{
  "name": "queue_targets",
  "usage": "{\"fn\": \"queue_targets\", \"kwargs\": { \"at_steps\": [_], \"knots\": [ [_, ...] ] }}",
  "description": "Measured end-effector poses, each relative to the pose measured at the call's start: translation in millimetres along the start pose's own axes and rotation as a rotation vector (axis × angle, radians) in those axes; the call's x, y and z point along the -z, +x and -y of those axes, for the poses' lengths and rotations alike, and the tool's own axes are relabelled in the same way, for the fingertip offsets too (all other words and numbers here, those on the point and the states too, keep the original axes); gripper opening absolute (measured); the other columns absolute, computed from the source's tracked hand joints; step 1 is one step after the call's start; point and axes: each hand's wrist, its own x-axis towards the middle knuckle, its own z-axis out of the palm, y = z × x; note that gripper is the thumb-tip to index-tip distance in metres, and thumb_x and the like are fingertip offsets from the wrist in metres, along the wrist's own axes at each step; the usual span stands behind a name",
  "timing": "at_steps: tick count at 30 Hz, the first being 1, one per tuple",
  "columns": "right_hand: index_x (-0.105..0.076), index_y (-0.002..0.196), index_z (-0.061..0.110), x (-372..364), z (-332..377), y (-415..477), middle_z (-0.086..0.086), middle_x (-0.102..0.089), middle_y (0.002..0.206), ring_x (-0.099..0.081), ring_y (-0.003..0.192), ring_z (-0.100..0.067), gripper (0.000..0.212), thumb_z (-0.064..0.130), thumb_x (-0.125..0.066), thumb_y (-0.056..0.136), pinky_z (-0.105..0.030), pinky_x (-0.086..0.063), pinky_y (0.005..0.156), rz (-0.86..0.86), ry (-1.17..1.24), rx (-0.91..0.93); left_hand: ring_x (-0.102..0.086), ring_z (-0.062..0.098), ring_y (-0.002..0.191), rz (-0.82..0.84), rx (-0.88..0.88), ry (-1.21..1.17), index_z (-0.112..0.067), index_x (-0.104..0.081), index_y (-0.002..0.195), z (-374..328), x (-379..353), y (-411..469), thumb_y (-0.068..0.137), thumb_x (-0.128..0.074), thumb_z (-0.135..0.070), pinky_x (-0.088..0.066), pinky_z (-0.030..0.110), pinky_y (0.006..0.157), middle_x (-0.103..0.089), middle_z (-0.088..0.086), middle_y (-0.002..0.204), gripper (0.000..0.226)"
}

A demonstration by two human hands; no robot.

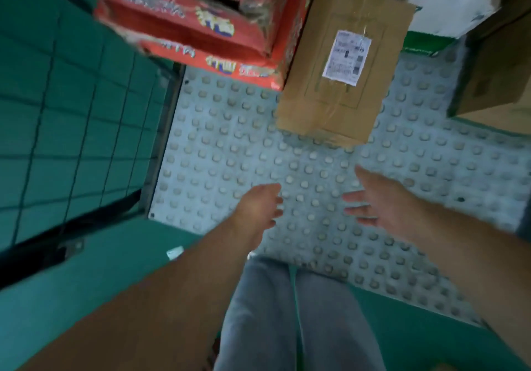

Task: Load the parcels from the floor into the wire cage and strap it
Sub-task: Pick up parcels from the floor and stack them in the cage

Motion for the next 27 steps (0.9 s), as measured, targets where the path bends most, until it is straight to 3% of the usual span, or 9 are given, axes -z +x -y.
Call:
{"fn": "queue_targets", "kwargs": {
  "at_steps": [2, 3, 6, 10, 12, 14, 19, 23, 27],
  "knots": [
    [-0.054, 0.142, 0.018, -13.0, -25.1, -43.4, -0.008, -0.074, 0.118, -0.071, 0.099, -0.027, 0.049, 0.051, -0.045, 0.107, -0.044, -0.054, 0.095, 0.083, -0.007, -0.050, -0.061, 0.017, 0.079, 0.016, 0.027, -0.027, -0.016, -0.060, 0.117, 45.5, 8.2, -31.6, 0.106, -0.051, -0.030, -0.043, 0.028, 0.068, -0.068, 0.001, 0.098, 0.020],
    [-0.058, 0.136, 0.015, -19.9, -39.6, -64.6, -0.011, -0.074, 0.116, -0.071, 0.095, -0.028, 0.043, 0.045, -0.047, 0.107, -0.043, -0.054, 0.092, 0.134, 0.009, -0.083, -0.063, 0.018, 0.077, 0.003, 0.025, -0.062, -0.016, -0.062, 0.114, 70.5, 13.9, -50.7, 0.105, -0.052, -0.030, -0.043, 0.028, 0.067, -0.069, 0.001, 0.098, 0.019],
    [-0.061, 0.129, 0.015, -43.2, -84.5, -121.0, -0.011, -0.074, 0.103, -0.068, 0.081, -0.025, 0.038, 0.042, -0.049, 0.105, -0.035, -0.047, 0.074, 0.242, 0.024, -0.156, -0.068, 0.021, 0.080, -0.010, 0.038, -0.182, -0.018, -0.066, 0.112, 146.0, 31.7, -119.4, 0.104, -0.054, -0.030, -0.046, 0.029, 0.072, -0.074, 0.004, 0.103, 0.019],
    [-0.065, 0.125, 0.020, -78.8, -131.9, -179.8, -0.004, -0.077, 0.096, -0.069, 0.086, -0.021, 0.039, 0.046, -0.052, 0.100, -0.032, -0.046, 0.074, 0.316, -0.235, -0.152, -0.068, 0.023, 0.082, -0.111, 0.094, -0.401, -0.018, -0.067, 0.110, 235.8, 63.2, -214.4, 0.104, -0.053, -0.027, -0.048, 0.033, 0.078, -0.076, 0.006, 0.107, 0.018],
    [-0.065, 0.119, 0.021, -101.3, -140.8, -215.6, -0.004, -0.076, 0.098, -0.067, 0.084, -0.019, 0.034, 0.046, -0.051, 0.101, -0.031, -0.046, 0.072, 0.363, -0.405, -0.112, -0.068, 0.025, 0.081, -0.218, 0.071, -0.530, -0.015, -0.066, 0.103, 272.7, 82.6, -248.7, 0.105, -0.051, -0.017, -0.048, 0.037, 0.083, -0.073, 0.007, 0.102, 0.016],
    [-0.065, 0.118, 0.021, -123.9, -145.1, -245.4, -0.004, -0.075, 0.098, -0.067, 0.082, -0.018, 0.032, 0.045, -0.050, 0.102, -0.032, -0.045, 0.071, 0.409, -0.587, -0.049, -0.068, 0.023, 0.082, -0.282, 0.018, -0.612, -0.014, -0.064, 0.109, 299.2, 97.5, -275.8, 0.106, -0.048, -0.013, -0.047, 0.036, 0.080, -0.072, 0.004, 0.101, 0.016],
    [-0.066, 0.118, 0.021, -183.5, -152.5, -300.6, -0.005, -0.075, 0.105, -0.064, 0.088, -0.018, 0.031, 0.043, -0.049, 0.104, -0.031, -0.043, 0.069, 0.477, -1.043, 0.164, -0.067, 0.023, 0.093, -0.443, -0.027, -0.978, -0.022, -0.064, 0.114, 356.4, 110.5, -336.3, 0.104, -0.053, -0.032, -0.047, 0.031, 0.075, -0.072, 0.000, 0.106, 0.018],
    [-0.066, 0.119, 0.022, -243.2, -186.0, -336.4, -0.007, -0.075, 0.111, -0.065, 0.089, -0.019, 0.031, 0.043, -0.050, 0.104, -0.032, -0.045, 0.073, 0.536, -1.281, 0.285, -0.069, 0.021, 0.092, -0.496, -0.015, -1.184, -0.020, -0.064, 0.119, 426.8, 99.7, -368.8, 0.104, -0.053, -0.035, -0.047, 0.029, 0.071, -0.072, 0.001, 0.114, 0.023],
    [-0.065, 0.119, 0.023, -300.5, -251.5, -360.1, -0.002, -0.074, 0.102, -0.065, 0.083, -0.016, 0.032, 0.045, -0.050, 0.103, -0.032, -0.045, 0.071, 0.582, -1.469, 0.385, -0.068, 0.020, 0.093, -0.523, 0.033, -1.385, -0.018, -0.063, 0.121, 510.0, 79.7, -382.1, 0.105, -0.052, -0.033, -0.050, 0.029, 0.076, -0.071, 0.001, 0.112, 0.025]
  ]
}}
